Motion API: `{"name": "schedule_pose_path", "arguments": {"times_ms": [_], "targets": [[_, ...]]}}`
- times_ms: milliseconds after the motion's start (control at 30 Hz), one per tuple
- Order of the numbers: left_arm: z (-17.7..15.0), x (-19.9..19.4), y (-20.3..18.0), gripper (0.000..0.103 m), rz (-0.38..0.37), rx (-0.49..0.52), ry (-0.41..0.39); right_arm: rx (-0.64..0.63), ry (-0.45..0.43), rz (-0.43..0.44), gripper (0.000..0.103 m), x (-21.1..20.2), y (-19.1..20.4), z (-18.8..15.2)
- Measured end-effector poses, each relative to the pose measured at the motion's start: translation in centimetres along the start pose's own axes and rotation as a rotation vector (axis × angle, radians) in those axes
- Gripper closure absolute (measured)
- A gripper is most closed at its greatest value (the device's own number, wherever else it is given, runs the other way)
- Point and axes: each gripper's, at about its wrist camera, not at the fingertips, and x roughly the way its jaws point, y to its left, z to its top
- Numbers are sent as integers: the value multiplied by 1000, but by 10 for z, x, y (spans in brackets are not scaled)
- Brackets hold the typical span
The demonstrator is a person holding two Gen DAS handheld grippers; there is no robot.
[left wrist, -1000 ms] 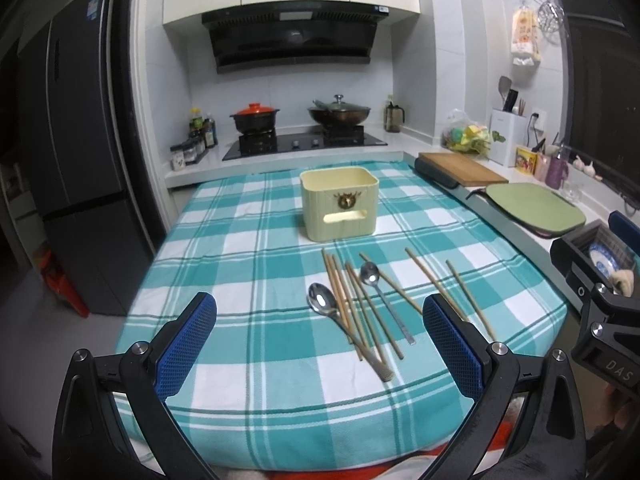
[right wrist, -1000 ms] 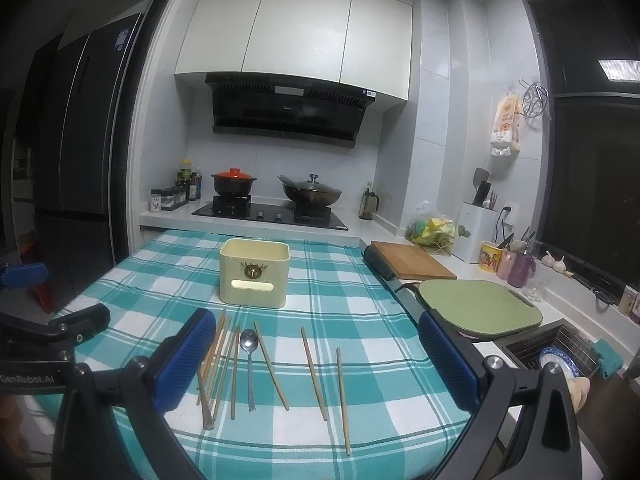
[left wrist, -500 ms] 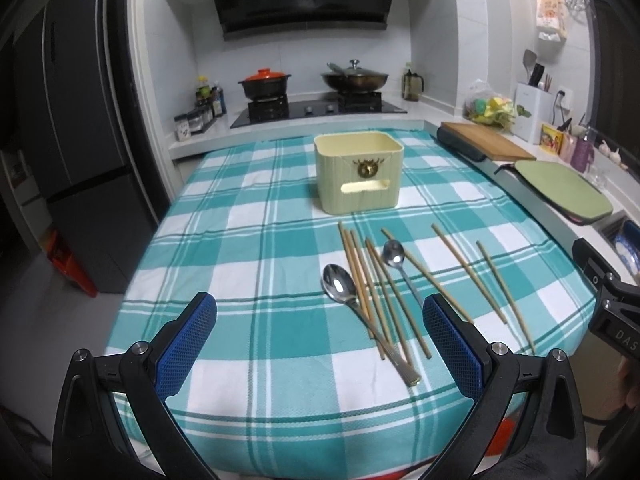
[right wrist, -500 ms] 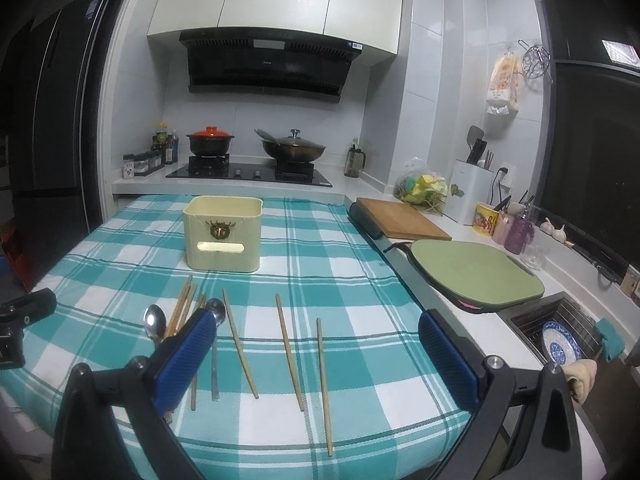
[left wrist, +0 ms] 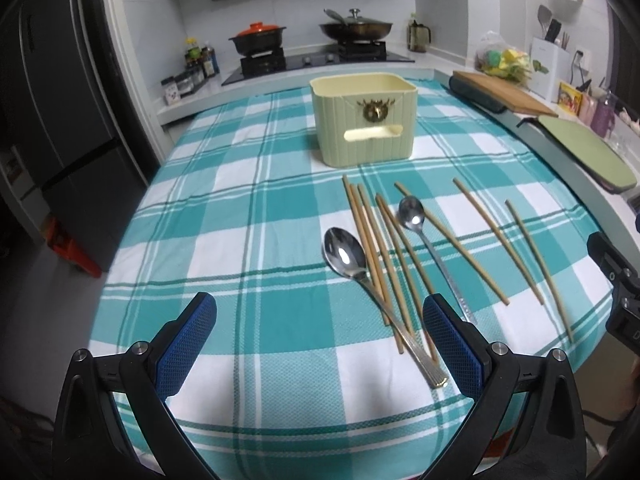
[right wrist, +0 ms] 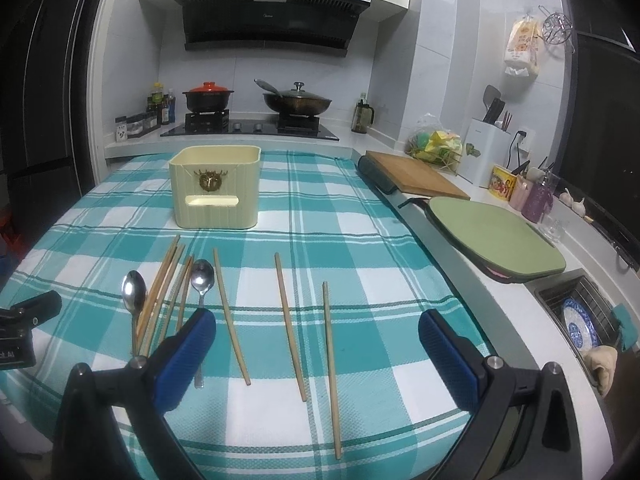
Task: Organize utensils
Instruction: 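Reach the left tool to the large steel spoon and grasp its handle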
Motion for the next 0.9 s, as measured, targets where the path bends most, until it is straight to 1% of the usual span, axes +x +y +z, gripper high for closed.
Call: {"name": "schedule_pose_path", "arguments": {"times_ms": [200, 267, 333, 400, 533, 567, 633, 733, 800, 900], "targets": [[-2, 21, 2, 0, 2, -2, 57, -9, 31, 11, 0, 13, 3, -2], [-4, 29, 6, 0, -15, -20, 79, -9, 38, 17, 0, 18, 5, -3], [-6, 39, 15, 0, -51, -53, 120, -9, 46, 24, 0, 22, 4, -4], [-10, 50, 26, 0, -94, -108, 160, -12, 51, 30, 0, 25, 4, -5], [-18, 67, 46, 0, -211, -251, 205, -13, 52, 32, 0, 30, 1, -8], [-19, 70, 47, 0, -220, -269, 212, -10, 54, 30, 0, 32, -1, -8], [-18, 78, 45, 0, -218, -277, 222, -4, 58, 26, 0, 36, -6, -9], [-11, 91, 33, 0, -200, -245, 219, 3, 62, 15, 0, 43, -12, -10], [-6, 103, 26, 0, -174, -218, 215, 10, 67, 7, 0, 48, -16, -11], [-2, 124, 19, 1, -103, -206, 212, 27, 76, 5, 0, 53, -22, -12]]}}
